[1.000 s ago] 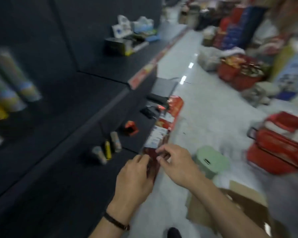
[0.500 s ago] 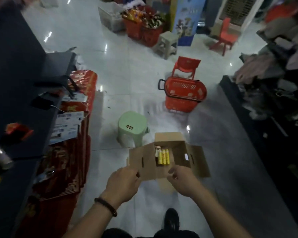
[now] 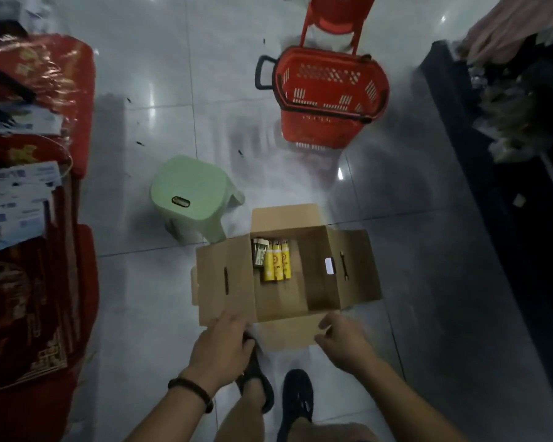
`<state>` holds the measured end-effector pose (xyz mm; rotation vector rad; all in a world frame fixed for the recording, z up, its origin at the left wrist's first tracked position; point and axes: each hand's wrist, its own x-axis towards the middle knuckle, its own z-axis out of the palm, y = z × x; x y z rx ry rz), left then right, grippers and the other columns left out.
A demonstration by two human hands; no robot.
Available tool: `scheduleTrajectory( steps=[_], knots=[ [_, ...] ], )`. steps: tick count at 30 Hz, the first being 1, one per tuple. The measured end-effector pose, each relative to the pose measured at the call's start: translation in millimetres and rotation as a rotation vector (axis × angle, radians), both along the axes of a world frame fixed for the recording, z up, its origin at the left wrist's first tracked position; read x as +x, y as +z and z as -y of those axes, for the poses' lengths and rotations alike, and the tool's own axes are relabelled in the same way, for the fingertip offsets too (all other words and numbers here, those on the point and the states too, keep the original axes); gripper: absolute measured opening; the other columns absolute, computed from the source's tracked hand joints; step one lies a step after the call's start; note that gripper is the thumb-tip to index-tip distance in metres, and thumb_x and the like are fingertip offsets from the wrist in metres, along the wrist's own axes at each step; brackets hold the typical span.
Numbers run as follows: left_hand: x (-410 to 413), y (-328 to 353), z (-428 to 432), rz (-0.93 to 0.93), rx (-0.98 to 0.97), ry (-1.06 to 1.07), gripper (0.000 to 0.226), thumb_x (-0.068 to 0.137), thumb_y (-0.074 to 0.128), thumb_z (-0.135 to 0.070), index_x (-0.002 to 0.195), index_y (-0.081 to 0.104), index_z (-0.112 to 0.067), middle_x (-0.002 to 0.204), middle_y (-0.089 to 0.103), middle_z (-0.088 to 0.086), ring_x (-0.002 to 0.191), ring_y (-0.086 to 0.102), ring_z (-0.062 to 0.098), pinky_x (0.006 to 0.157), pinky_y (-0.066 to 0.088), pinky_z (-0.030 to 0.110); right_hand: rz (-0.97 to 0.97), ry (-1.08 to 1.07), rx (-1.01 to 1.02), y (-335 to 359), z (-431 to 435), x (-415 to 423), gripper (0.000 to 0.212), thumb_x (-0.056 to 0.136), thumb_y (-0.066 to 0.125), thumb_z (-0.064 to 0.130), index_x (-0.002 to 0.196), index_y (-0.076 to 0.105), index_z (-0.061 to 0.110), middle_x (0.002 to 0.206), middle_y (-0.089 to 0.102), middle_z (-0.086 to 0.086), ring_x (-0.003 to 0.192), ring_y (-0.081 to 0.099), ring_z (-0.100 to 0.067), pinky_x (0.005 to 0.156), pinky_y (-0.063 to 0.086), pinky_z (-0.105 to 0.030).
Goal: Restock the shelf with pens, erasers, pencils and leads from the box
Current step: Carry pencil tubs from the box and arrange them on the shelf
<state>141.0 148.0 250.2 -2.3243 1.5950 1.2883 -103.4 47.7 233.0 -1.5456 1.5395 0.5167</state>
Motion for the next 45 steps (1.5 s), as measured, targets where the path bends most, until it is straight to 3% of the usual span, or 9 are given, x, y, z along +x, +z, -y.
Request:
scheduleTrajectory(
  steps=[6, 9, 15, 20, 24, 33, 38, 42, 45],
  knots=[
    [-11, -185, 68, 0.024, 0.043, 0.158, 0.017, 0.102, 0.060, -0.025, 0.112, 0.047, -0.027, 0.121, 0.049, 0.002, 0.110, 0.053, 0.023, 0.090, 0.055, 0.038, -0.020, 0.083, 0.030, -201, 50, 29, 0.039, 0.098, 0.066, 0.035, 0.134, 0.060, 0.022, 0.127, 0.065, -0.002, 0.108, 0.064, -0.021, 0.088, 0.057, -0.036],
    [-20, -279, 90, 0.037, 0.023, 0.333, 0.037, 0.100, 0.068, -0.028, 0.132, 0.049, -0.026, 0.133, 0.046, 0.003, 0.120, 0.051, 0.023, 0.100, 0.053, 0.036, -0.020, 0.121, 0.034, -301, 74, 48, 0.042, 0.097, 0.066, 0.031, 0.137, 0.054, 0.020, 0.128, 0.061, -0.005, 0.110, 0.064, -0.025, 0.090, 0.059, -0.042],
    [-33, -416, 96, 0.194, 0.115, 0.636, 0.042, 0.101, 0.061, -0.047, 0.127, 0.046, -0.017, 0.118, 0.056, 0.007, 0.090, 0.058, 0.019, 0.066, 0.047, 0.029, -0.003, 0.029, -0.165, -464, 113, 108, 0.060, 0.095, 0.070, 0.039, 0.145, 0.042, 0.020, 0.131, 0.062, -0.008, 0.115, 0.065, -0.034, 0.091, 0.058, -0.048],
    [-40, -456, 77, 0.206, -0.042, 0.618, 0.033, 0.100, 0.064, -0.034, 0.116, 0.038, -0.021, 0.106, 0.052, 0.005, 0.078, 0.056, 0.019, 0.056, 0.049, 0.033, -0.148, 0.069, -0.191, -530, 106, 151, 0.100, 0.087, 0.080, 0.043, 0.158, 0.019, 0.007, 0.145, 0.044, -0.019, 0.129, 0.055, -0.036, 0.095, 0.054, -0.047],
    [-40, -462, 74, 0.167, -0.052, 0.646, 0.041, 0.096, 0.070, -0.032, 0.116, 0.035, -0.024, 0.108, 0.047, 0.003, 0.079, 0.057, 0.018, 0.058, 0.055, 0.034, -0.278, 0.011, -0.183, -557, 100, 162, 0.134, 0.083, 0.081, 0.058, 0.162, -0.009, -0.002, 0.148, 0.036, -0.023, 0.126, 0.053, -0.037, 0.098, 0.052, -0.048],
    [-36, -472, 74, 0.097, -0.088, 0.701, 0.042, 0.096, 0.070, -0.033, 0.115, 0.033, -0.027, 0.109, 0.050, 0.004, 0.081, 0.058, 0.020, 0.059, 0.052, 0.032, -0.201, -0.251, -0.185, -574, 108, 156, 0.103, 0.071, 0.090, 0.042, 0.145, 0.025, 0.011, 0.139, 0.048, -0.017, 0.123, 0.059, -0.040, 0.098, 0.052, -0.047],
    [-33, -462, 73, 0.022, -0.098, 0.849, 0.035, 0.099, 0.068, -0.032, 0.122, 0.041, -0.026, 0.120, 0.050, 0.003, 0.098, 0.061, 0.025, 0.081, 0.060, 0.047, -0.081, -0.321, -0.095, -531, 89, 124, 0.102, 0.062, 0.091, 0.047, 0.139, 0.031, 0.016, 0.135, 0.056, -0.011, 0.120, 0.061, -0.037, 0.098, 0.057, -0.044],
    [-42, -429, 91, -0.148, -0.164, 0.947, 0.026, 0.099, 0.068, -0.036, 0.120, 0.052, -0.031, 0.117, 0.060, -0.005, 0.099, 0.063, 0.007, 0.083, 0.054, 0.024, 0.010, -0.313, -0.104, -461, 72, 95, 0.100, 0.064, 0.090, 0.054, 0.139, 0.034, 0.019, 0.127, 0.060, -0.005, 0.114, 0.064, -0.033, 0.088, 0.053, -0.038],
    [-47, -380, 117, -0.475, -0.045, 1.076, 0.038, 0.099, 0.069, -0.044, 0.130, 0.054, -0.030, 0.119, 0.066, -0.009, 0.094, 0.065, -0.005, 0.073, 0.045, 0.011, 0.149, -0.289, -0.130, -392, 67, 81, 0.079, 0.071, 0.077, 0.064, 0.128, 0.038, 0.026, 0.114, 0.062, 0.005, 0.101, 0.067, -0.024, 0.077, 0.057, -0.039]
  ],
)
